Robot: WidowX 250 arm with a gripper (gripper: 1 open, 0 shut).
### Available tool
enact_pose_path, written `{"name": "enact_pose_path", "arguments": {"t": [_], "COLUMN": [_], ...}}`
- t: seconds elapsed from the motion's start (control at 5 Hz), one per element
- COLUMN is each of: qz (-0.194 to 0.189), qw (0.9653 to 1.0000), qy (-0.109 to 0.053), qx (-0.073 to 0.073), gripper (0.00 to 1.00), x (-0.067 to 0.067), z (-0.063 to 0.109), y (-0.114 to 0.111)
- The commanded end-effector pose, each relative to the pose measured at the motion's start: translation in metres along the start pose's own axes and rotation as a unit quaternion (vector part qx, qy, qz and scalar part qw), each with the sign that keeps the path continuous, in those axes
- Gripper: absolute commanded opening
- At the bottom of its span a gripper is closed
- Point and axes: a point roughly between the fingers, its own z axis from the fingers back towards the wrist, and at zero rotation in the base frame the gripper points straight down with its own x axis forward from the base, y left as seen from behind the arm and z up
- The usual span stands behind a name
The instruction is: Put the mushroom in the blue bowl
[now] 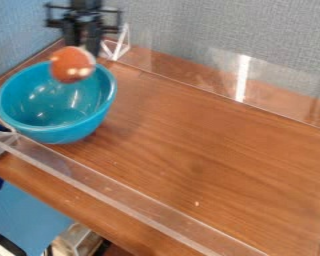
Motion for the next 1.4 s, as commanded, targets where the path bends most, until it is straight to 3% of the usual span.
{"name": "enact_pose_path", "arguments": {"t": [0.0, 0.4, 0.6, 0.8, 1.0, 1.2], "qz": [0.024, 0.009, -0.006, -0.017, -0.027, -0.038], "qw": [0.9991, 0.9993, 0.9992, 0.9988, 0.9983, 0.9975], "qy": [-0.035, -0.033, -0.037, -0.045, -0.049, -0.056], "qx": [0.005, 0.013, 0.016, 0.015, 0.017, 0.020], "gripper": [0.00, 0.00, 1.00, 0.00, 1.00, 0.00], "x": [0.000, -0.001, -0.002, -0.003, -0.001, 0.000], "z": [0.008, -0.016, -0.019, -0.016, -0.021, -0.021], "y": [0.025, 0.027, 0.024, 0.021, 0.019, 0.016]}}
